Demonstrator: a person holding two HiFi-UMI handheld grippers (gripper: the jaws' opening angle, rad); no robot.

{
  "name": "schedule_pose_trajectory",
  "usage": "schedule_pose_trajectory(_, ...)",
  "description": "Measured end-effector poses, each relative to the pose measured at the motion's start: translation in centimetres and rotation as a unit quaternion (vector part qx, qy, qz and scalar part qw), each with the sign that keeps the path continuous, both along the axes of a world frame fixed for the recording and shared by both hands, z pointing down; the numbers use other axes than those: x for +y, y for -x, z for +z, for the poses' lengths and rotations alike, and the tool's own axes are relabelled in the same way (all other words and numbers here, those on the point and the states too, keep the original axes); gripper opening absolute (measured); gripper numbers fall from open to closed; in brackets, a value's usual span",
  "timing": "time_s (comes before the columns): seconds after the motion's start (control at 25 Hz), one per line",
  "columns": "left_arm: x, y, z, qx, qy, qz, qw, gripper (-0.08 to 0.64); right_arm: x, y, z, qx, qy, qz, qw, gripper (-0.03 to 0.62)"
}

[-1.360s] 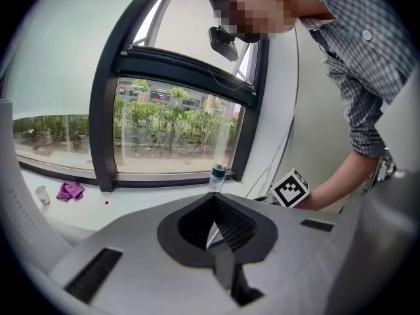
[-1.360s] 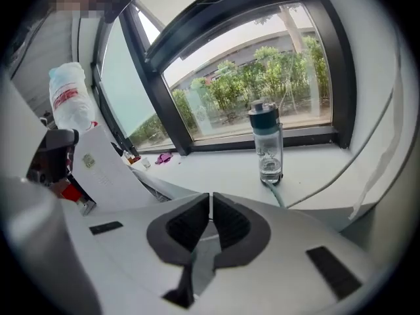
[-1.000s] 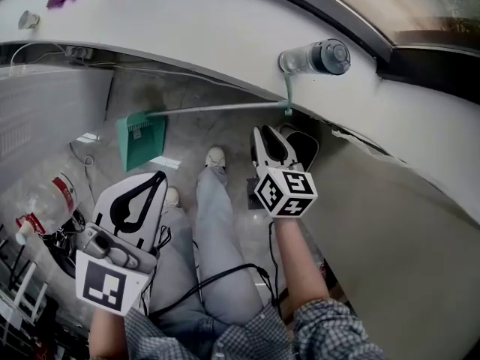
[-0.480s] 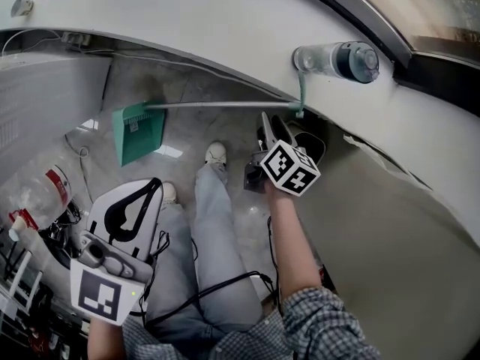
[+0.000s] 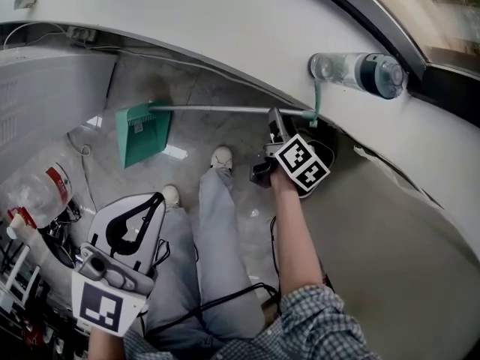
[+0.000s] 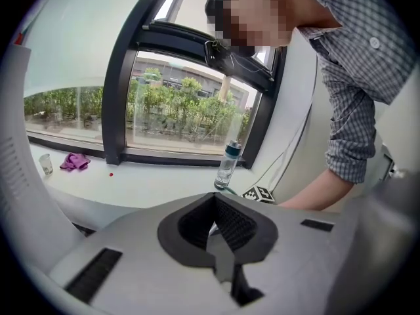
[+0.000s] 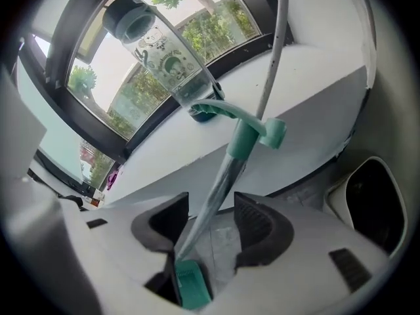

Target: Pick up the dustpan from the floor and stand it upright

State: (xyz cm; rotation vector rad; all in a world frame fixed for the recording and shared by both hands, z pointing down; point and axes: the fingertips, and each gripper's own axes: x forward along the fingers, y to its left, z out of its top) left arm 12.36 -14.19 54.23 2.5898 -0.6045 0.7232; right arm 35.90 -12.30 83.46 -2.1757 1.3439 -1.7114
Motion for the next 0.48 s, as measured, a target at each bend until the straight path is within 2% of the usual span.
schedule_pose_trajectory(0.12,0.1,0.4,0.1,-0.001,0.0,-0.005,1.0,0.006,-0.2,-0.5,0.7,0.007,0.006,0.003,1.0,0.215)
schedule_pose_trajectory(0.16,0.1,0.5,0.2,-0.001,0.0,-0.005,1.0,0.007,-0.3,-0.7,0.8,0.014,0.009,0.003,1.0,0.199)
schedule_pose_trajectory(0.2,0.2,0.6,0.2,-0.002,-0.001,-0.005,1.0,0.008,-0.3,-0.8,0.7,0.02,0.01,0.003,1.0,0.143)
schedule_pose_trajectory(0.48,0.5,1.1,-0.1,-0.003,-0.001,-0.016,0.9999,0.007,-0.5,0.8,-1.4,0.007,-0.031,0.016,0.999,0.118)
